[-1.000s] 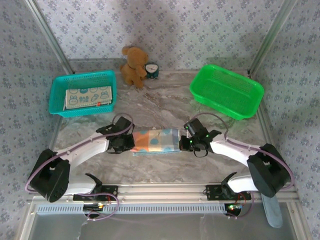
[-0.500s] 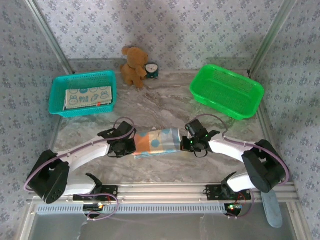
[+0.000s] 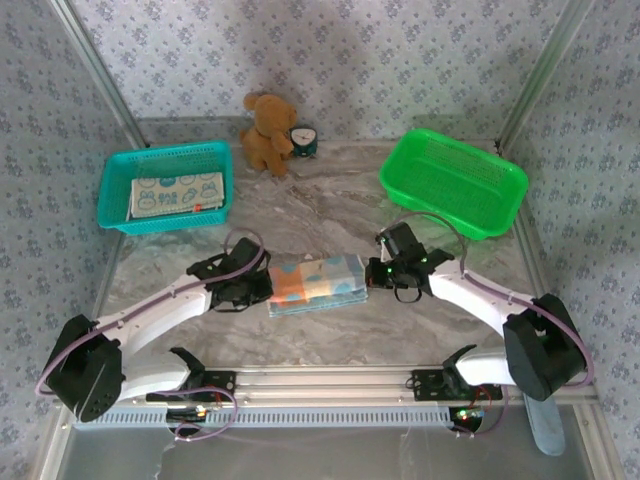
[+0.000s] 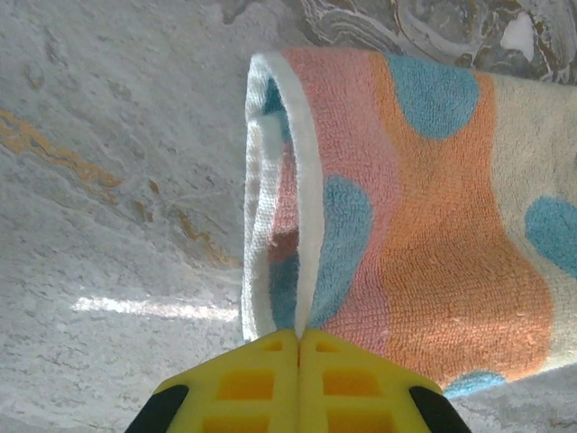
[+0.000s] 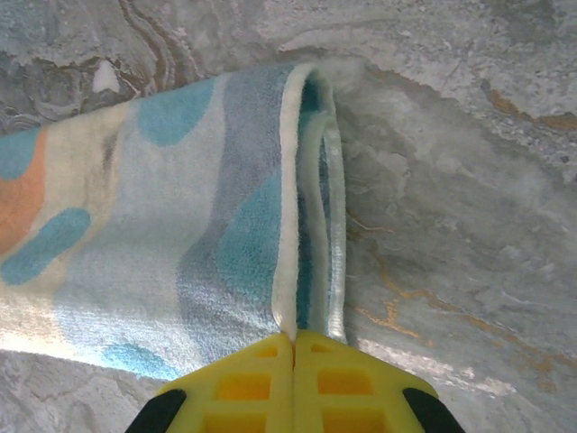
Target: Fold and stack the towels
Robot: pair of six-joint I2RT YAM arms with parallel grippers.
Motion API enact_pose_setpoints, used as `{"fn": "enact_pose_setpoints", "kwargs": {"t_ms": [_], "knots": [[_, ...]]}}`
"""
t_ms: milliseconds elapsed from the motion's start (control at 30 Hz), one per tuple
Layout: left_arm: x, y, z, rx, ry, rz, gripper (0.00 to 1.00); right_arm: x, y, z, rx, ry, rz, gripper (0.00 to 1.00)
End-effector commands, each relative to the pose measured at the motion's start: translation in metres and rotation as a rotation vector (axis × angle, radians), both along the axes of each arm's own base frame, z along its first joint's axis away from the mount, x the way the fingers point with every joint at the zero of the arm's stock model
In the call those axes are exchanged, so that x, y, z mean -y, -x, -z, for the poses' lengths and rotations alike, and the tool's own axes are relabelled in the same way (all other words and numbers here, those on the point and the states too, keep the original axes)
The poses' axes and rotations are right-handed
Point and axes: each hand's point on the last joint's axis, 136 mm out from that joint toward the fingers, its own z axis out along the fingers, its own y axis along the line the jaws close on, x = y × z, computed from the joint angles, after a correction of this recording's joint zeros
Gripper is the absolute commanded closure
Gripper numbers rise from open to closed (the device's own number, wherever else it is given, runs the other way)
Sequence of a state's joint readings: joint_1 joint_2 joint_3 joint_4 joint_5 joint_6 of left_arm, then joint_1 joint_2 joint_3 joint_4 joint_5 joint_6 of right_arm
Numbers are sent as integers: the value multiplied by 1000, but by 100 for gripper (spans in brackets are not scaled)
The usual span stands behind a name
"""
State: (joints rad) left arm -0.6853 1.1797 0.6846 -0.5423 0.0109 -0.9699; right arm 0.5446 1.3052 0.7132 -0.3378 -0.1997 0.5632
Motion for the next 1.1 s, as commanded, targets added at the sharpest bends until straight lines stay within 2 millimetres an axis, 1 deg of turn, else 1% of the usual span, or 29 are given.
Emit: {"fn": "enact_pose_setpoints", "kwargs": {"t_ms": [0,133,267,300,333,400,433,467,500,533,567,600,667,800,833,900,1067], "knots": [[-2,7,7,-24,-9,-15,100,8,9,14,-38,36,-21,100],[1,13,24,-52,-11,-8,100,9,15,34,-83,55,-23,100],[-3,18,40,-85,-59,-2,100,8,23,51,-112,76,-30,100],[-3,19,43,-91,-59,-2,100,9,25,54,-116,84,-29,98],[-3,19,44,-91,-58,0,98,8,26,56,-120,85,-33,92],[-6,18,41,-84,-79,5,84,5,27,55,-124,83,-43,84],[-7,16,39,-77,-90,8,80,5,26,52,-119,85,-48,78],[-7,15,36,-72,-97,20,79,4,24,48,-107,89,-54,72],[-8,13,33,-70,-104,25,76,3,22,43,-94,89,-60,69],[-8,12,30,-70,-109,30,70,2,20,38,-79,86,-67,66],[-8,10,27,-69,-113,37,60,2,17,34,-62,85,-69,62],[-7,8,23,-64,-115,44,53,1,15,30,-47,81,-72,60],[-6,2,17,-43,-114,58,53,-2,9,23,-16,68,-81,54],[4,-13,14,-3,-71,81,51,-11,-1,22,18,38,-87,50],[7,-17,15,8,-67,88,51,-14,-3,23,27,28,-86,49],[12,-22,20,19,-57,105,56,-17,-8,27,39,20,-76,46],[15,-25,38,-11,-86,123,53,-23,-17,34,56,27,-70,47]]}}
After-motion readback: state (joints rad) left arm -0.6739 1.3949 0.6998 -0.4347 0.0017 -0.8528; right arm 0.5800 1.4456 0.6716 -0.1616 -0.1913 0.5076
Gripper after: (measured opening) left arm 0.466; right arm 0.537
